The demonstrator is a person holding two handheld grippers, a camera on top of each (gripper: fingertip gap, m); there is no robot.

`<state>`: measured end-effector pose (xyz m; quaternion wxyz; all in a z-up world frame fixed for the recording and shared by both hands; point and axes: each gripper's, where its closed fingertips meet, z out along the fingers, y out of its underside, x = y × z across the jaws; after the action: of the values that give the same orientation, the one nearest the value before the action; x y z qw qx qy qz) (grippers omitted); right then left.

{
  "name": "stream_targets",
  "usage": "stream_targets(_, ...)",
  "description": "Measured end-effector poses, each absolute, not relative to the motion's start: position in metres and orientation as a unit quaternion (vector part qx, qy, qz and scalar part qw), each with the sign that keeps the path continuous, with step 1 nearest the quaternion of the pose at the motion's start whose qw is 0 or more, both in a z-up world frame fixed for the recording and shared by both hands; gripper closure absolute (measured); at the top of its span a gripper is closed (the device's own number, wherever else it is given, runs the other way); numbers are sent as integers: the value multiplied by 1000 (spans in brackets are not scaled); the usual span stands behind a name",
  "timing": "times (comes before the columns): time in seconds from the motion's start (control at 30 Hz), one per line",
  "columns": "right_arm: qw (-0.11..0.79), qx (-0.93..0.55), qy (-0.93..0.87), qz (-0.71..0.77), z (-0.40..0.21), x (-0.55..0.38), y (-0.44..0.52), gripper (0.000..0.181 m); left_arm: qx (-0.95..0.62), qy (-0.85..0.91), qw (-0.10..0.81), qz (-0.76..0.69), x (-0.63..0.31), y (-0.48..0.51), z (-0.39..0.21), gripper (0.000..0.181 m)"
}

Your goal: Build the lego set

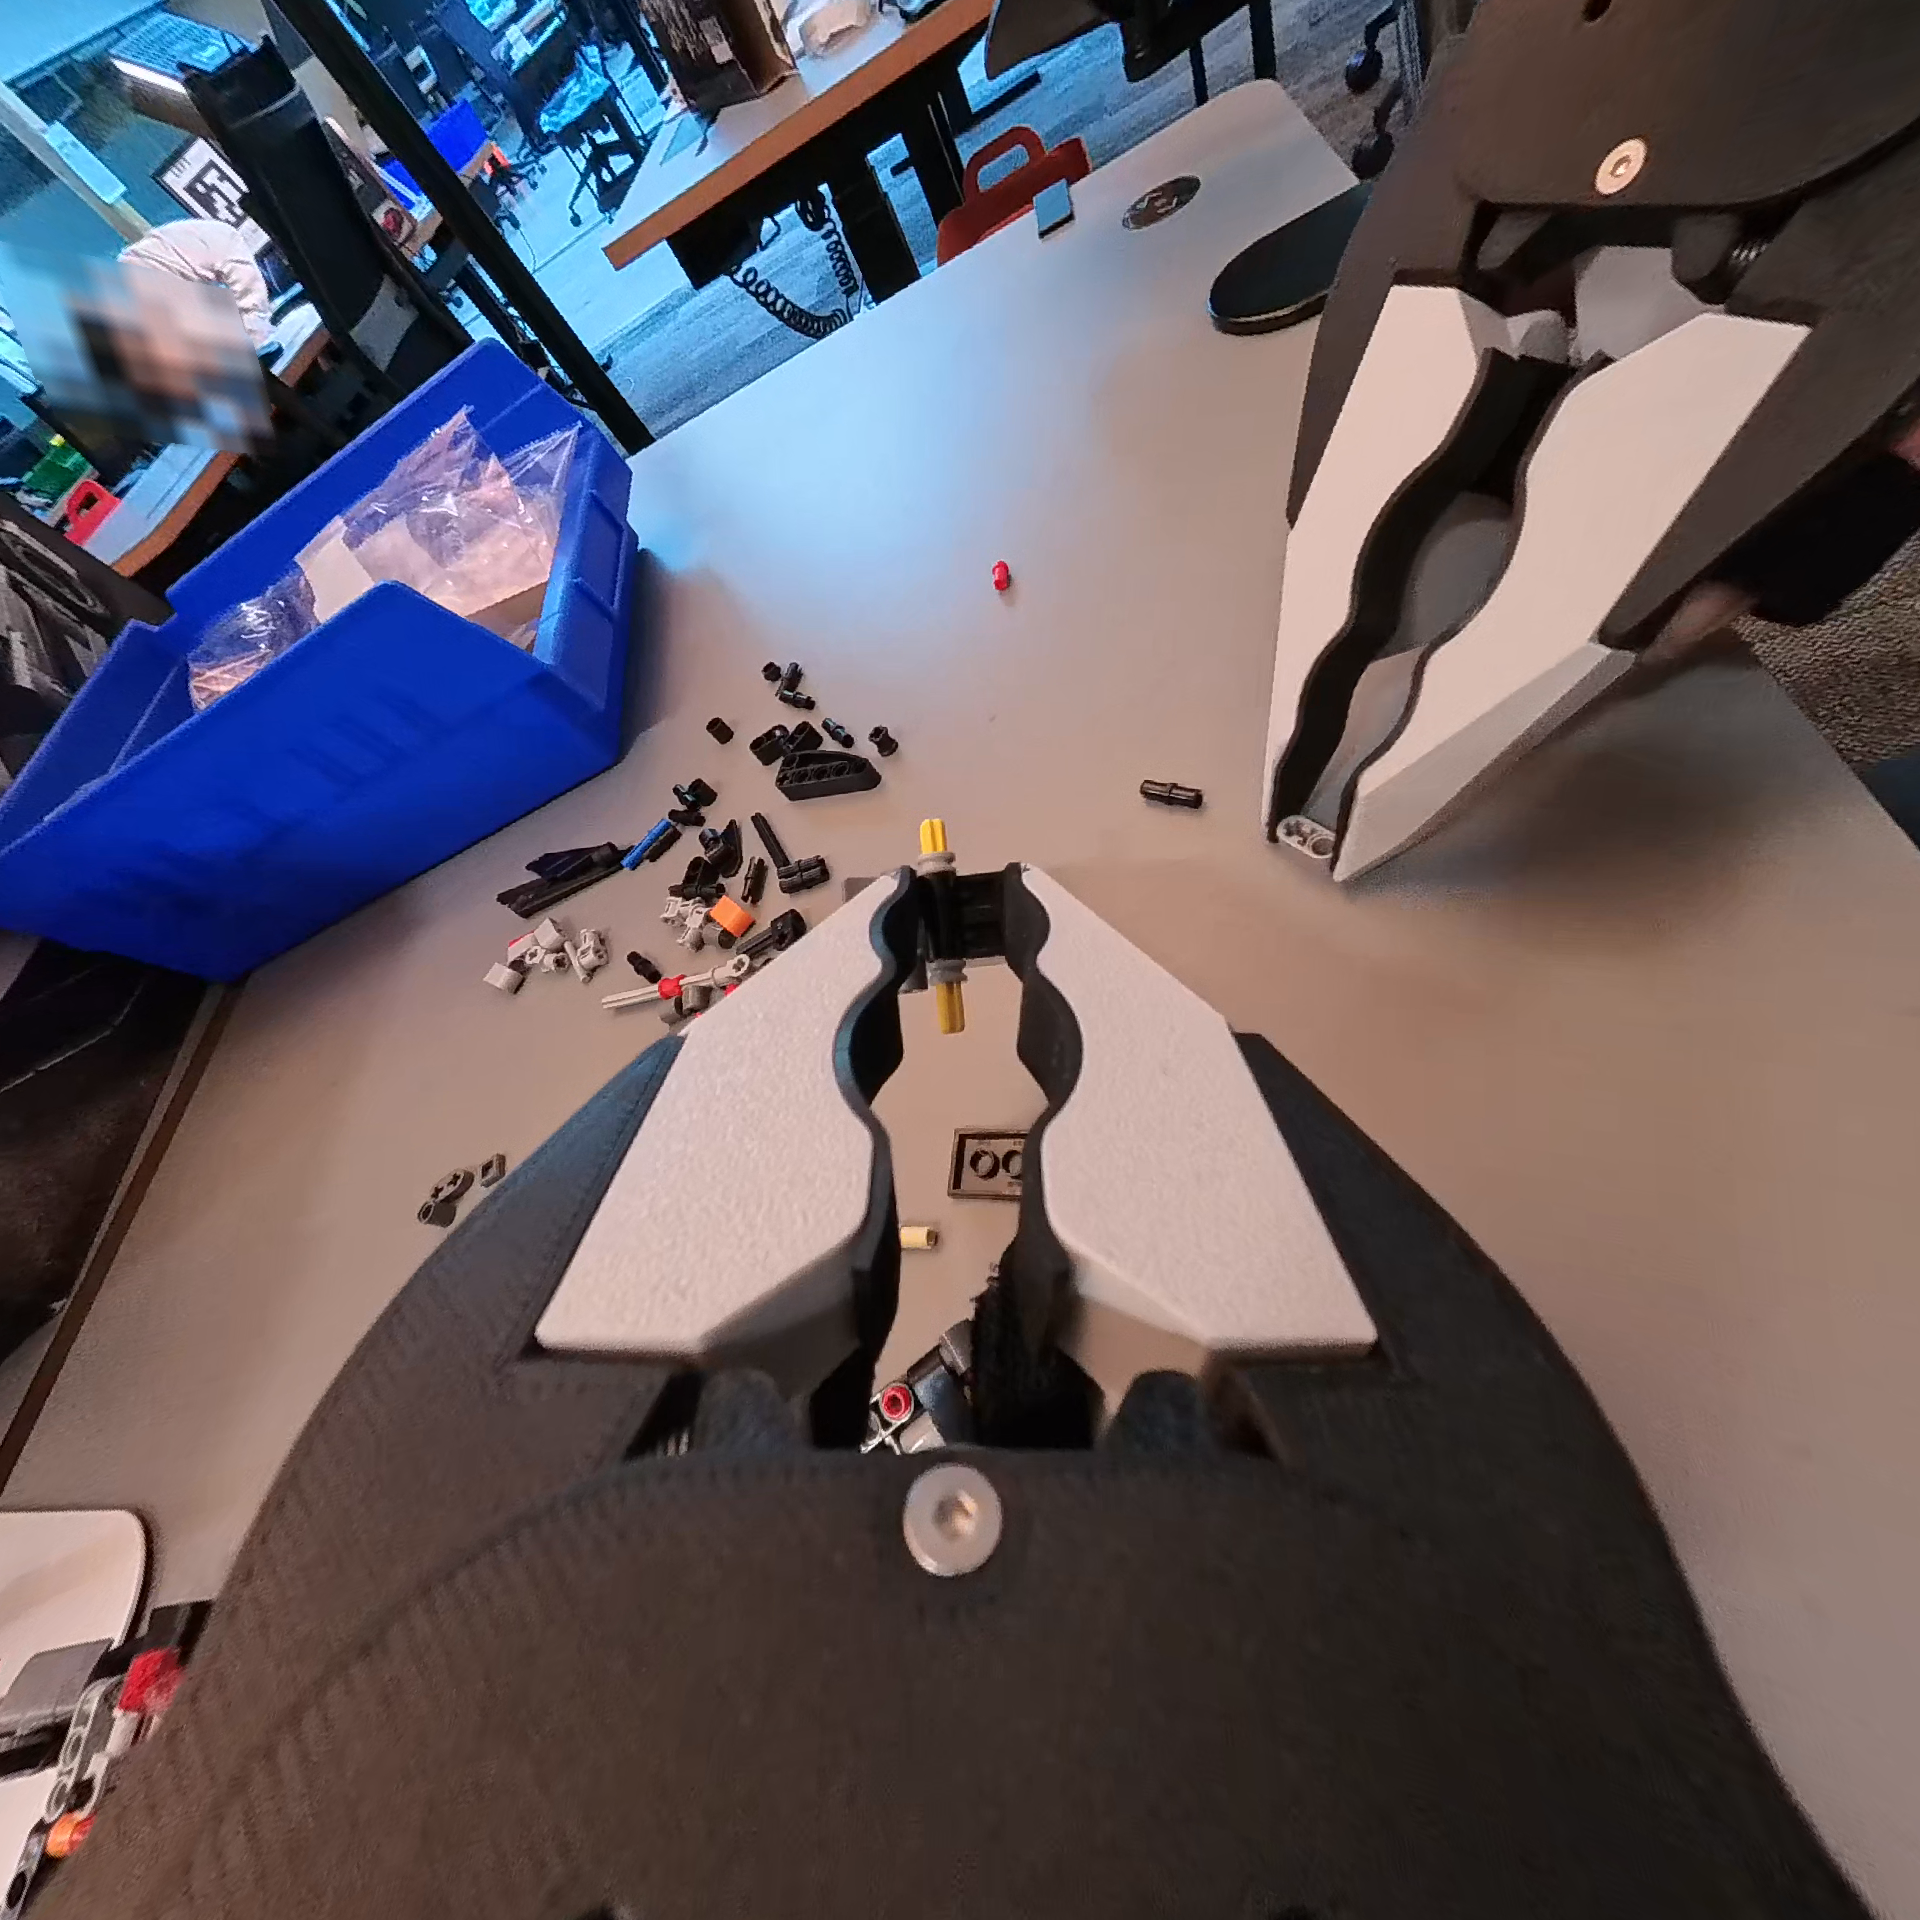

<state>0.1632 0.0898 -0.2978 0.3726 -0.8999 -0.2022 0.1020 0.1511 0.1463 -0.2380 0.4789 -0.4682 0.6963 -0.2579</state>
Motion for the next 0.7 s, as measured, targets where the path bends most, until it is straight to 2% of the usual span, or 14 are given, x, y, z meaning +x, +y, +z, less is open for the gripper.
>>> stream_targets(0.2,405,-877,-202,161,-286,156,92,168,-467,696,476,-268,151,144,-238,167)
stream_targets(0.43,517,-770,-246,281,-202,152,119,168,-462,647,469,-386,148,135,-209,167)
stream_targets(0.7,539,-678,-317,385,-172,136,125,168,-441,602,439,-501,140,127,-184,167)
